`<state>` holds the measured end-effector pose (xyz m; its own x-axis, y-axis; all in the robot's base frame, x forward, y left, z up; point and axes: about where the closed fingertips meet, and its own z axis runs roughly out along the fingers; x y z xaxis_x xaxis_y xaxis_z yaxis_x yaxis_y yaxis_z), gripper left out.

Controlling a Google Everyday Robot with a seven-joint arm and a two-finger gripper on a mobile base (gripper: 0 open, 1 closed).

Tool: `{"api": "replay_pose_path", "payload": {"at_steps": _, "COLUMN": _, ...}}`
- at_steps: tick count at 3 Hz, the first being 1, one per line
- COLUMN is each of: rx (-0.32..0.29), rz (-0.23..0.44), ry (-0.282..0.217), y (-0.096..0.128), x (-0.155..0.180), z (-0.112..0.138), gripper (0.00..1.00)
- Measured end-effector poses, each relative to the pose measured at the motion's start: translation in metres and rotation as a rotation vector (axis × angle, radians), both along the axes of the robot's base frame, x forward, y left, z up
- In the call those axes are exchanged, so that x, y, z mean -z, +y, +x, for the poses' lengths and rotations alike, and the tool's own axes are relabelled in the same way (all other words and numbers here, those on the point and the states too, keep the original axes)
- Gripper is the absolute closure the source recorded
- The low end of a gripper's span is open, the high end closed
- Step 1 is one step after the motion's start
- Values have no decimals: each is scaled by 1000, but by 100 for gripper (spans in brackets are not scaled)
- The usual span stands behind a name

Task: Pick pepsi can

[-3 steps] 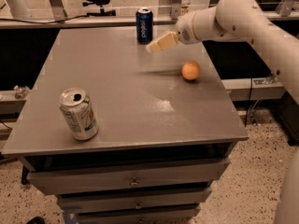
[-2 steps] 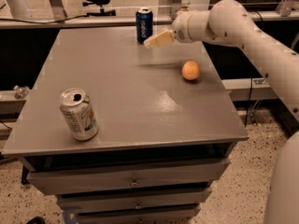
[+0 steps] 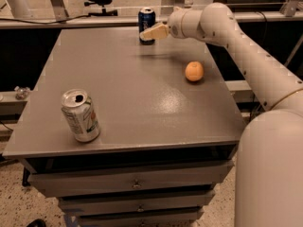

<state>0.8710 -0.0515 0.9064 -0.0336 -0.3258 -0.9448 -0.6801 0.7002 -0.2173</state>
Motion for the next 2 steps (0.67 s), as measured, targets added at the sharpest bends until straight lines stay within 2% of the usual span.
{"api": "replay_pose_path", "payload": {"at_steps": 2, "rx": -40, "rz": 98, "ry": 77, "y": 27, "x": 5, "z": 28, "gripper": 0}}
